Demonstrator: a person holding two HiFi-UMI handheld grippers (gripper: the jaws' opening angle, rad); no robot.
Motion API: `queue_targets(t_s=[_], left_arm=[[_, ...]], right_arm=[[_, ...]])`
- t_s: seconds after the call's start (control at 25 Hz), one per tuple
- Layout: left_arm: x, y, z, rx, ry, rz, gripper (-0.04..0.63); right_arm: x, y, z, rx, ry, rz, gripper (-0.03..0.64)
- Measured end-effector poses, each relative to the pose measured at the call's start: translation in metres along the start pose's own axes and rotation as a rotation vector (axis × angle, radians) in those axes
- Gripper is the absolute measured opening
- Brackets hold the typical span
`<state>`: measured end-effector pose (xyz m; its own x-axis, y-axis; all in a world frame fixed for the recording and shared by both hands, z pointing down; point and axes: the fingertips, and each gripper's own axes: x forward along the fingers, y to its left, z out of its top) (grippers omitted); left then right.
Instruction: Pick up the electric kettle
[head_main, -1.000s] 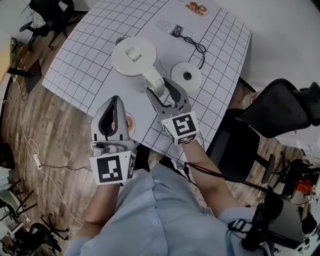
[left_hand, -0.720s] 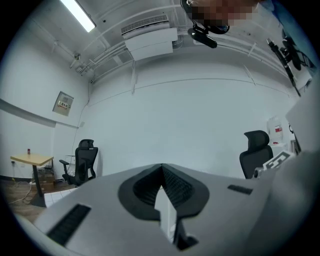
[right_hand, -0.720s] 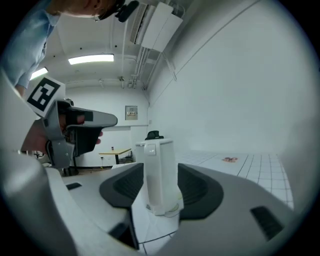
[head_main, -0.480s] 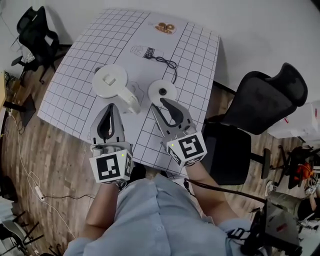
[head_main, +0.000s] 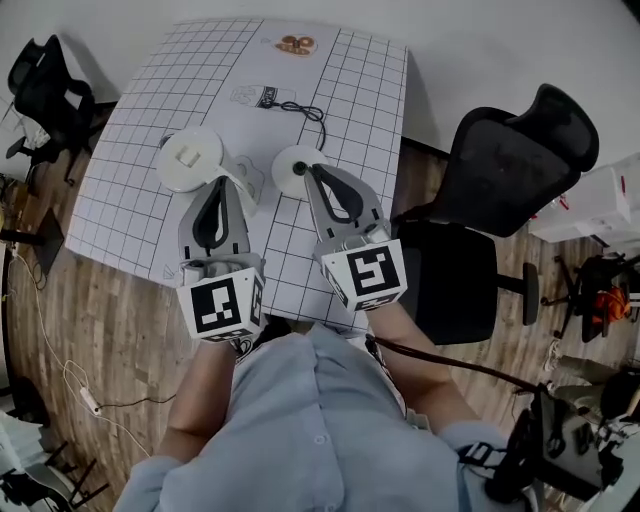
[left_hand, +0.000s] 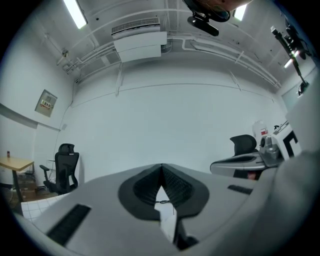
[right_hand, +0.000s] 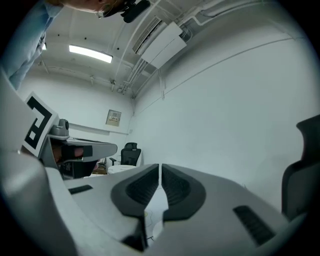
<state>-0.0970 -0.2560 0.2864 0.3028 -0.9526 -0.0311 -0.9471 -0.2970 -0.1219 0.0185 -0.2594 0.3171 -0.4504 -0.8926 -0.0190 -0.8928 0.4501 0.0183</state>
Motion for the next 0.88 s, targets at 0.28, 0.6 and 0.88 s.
queue_targets(t_s=[0.28, 0.6, 0.88], left_arm=[[0.004, -0.005, 0.004, 0.046, -0.006, -0.001, -0.002], [0.001, -0.011, 0.002, 0.048, -0.009, -0.012, -0.002], [0.002, -0.012, 0.003, 0.048, -0.01, -0.024, -0.002]], right_arm=[[-0.008, -0.006, 0.002, 0.003, -0.007, -0.037, 0.003], [-0.013, -0.01, 0.01, -0.011, -0.038, -0.06, 0.0], [-0.013, -0.012, 0.016, -0.017, -0.049, -0.059, 0.0]])
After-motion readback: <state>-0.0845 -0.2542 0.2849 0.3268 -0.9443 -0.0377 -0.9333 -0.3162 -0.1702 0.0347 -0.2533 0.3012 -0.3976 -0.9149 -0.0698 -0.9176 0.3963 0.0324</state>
